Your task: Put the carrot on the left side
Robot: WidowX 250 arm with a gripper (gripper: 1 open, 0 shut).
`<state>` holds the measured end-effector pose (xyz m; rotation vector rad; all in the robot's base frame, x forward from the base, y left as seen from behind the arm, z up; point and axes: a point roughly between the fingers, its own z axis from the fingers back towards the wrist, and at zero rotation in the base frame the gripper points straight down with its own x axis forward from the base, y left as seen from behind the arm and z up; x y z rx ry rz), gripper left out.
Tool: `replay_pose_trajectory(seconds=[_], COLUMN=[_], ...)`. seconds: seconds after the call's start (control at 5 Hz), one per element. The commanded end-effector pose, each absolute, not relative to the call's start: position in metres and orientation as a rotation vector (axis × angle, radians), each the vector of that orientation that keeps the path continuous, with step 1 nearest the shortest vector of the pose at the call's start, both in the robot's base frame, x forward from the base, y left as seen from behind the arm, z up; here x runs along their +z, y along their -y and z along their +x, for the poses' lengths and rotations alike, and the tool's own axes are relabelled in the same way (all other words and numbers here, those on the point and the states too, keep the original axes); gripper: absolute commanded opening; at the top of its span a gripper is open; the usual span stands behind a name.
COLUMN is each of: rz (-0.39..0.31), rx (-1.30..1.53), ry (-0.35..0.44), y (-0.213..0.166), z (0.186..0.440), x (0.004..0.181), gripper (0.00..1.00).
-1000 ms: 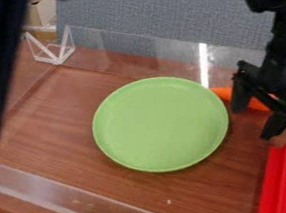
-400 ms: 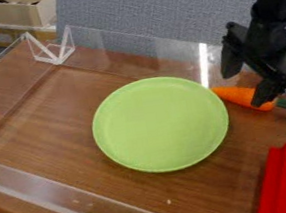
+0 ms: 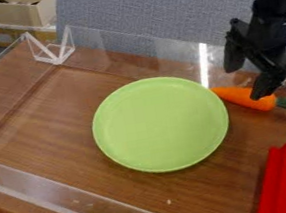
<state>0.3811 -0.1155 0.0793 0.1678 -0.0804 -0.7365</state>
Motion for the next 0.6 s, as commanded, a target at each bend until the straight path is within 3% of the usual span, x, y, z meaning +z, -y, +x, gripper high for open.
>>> replay_pose_trajectory(seconds=[0.0, 0.4], rz=[0.155, 0.165], rx=[-0.830, -0.944], ry=[0.129, 0.121], y=[0.108, 0.119], z=[0.387, 0.404], x=[0.088, 0.062], gripper=[1.00, 1.00])
